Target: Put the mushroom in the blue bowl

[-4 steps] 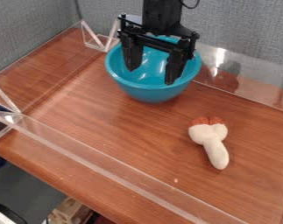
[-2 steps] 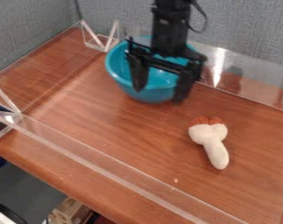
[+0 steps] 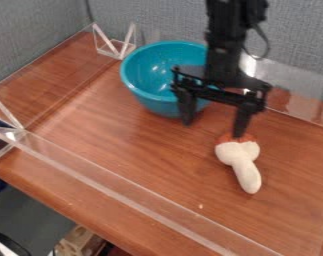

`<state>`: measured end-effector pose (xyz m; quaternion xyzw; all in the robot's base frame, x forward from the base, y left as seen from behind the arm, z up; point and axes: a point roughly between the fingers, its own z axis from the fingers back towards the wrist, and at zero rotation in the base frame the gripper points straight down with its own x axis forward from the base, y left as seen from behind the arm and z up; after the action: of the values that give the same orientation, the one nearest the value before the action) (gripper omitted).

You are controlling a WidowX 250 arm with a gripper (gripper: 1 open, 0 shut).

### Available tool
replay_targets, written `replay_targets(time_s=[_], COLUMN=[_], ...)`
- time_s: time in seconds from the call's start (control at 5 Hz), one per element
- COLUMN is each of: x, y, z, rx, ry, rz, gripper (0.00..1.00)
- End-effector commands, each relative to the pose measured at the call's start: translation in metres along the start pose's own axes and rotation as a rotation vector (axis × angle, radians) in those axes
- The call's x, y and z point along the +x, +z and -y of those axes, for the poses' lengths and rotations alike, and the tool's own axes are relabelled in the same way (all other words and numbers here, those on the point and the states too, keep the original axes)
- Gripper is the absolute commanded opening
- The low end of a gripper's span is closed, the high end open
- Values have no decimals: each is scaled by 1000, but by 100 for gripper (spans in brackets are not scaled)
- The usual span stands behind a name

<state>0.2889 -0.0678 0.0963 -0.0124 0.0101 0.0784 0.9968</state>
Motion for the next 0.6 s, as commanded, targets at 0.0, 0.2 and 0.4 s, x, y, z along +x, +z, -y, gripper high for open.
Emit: replay_targets(time_s=[0.0,0.2,0.4], x=[3,2,3], y=[-9,-26,-39], z=[17,25,29], rx=[-13,-14,-13], ry=[38,76,104], rz=[35,37,31], gripper=[100,100,100])
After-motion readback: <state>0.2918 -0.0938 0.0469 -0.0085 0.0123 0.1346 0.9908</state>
